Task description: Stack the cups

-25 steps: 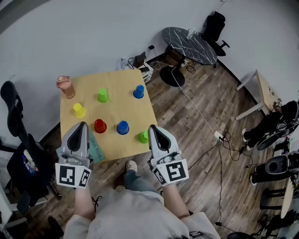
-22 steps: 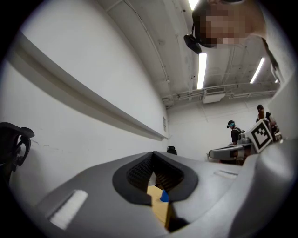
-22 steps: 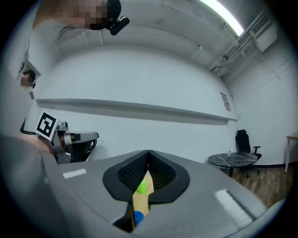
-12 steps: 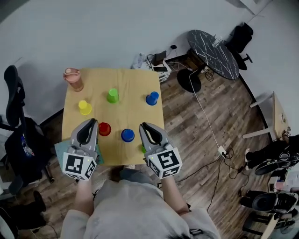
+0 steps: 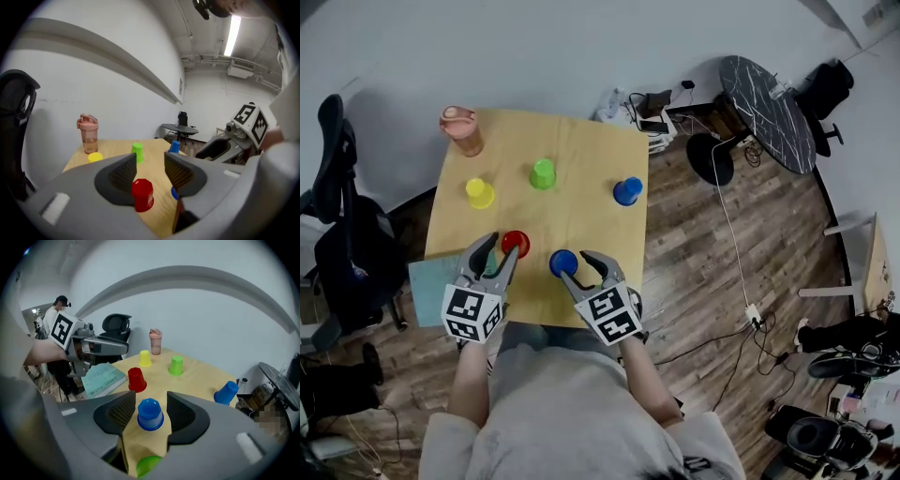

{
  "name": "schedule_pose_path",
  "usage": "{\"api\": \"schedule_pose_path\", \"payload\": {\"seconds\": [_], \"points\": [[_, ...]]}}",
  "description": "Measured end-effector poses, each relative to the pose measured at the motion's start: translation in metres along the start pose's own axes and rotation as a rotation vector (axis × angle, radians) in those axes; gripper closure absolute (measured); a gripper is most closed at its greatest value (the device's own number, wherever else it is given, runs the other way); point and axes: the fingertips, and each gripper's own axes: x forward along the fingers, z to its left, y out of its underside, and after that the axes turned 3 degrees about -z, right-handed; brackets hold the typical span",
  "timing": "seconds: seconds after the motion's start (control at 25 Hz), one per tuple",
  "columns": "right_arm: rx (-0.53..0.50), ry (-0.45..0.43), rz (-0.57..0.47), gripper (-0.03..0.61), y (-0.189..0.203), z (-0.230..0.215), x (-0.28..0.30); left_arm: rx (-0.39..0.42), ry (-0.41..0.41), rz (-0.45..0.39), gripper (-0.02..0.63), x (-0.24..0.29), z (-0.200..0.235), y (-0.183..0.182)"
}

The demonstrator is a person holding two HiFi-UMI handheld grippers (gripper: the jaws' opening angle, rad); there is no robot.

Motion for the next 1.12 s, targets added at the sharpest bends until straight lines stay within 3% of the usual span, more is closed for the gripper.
{"api": "schedule_pose_path", "payload": {"seconds": [0.28,0.64,0.72,0.76,1.12], "points": [[-0.091,-0.026,0.181,0.377,0.032,0.006,0.03,0.065,0.028,0.191,0.298,0.02,0.009,0.041],[-0.139,-0.025,0.343,0.379,0.053,0.008,0.051,0.122,0.105,0.417,0.29,0.04,0.021,0.087],[-0.126,-0.014,0.356,0.379,0.05,0.006,0.052,0.129,0.122,0.44,0.307,0.041,0.023,0.092],[-0.12,-0.005,0.359,0.377,0.049,0.005,0.053,0.132,0.132,0.448,0.345,0.041,0.024,0.094],[-0.016,0.145,0.272,0.377,0.015,-0.032,0.068,0.147,0.22,0.398,0.347,0.075,0.024,0.081]]}}
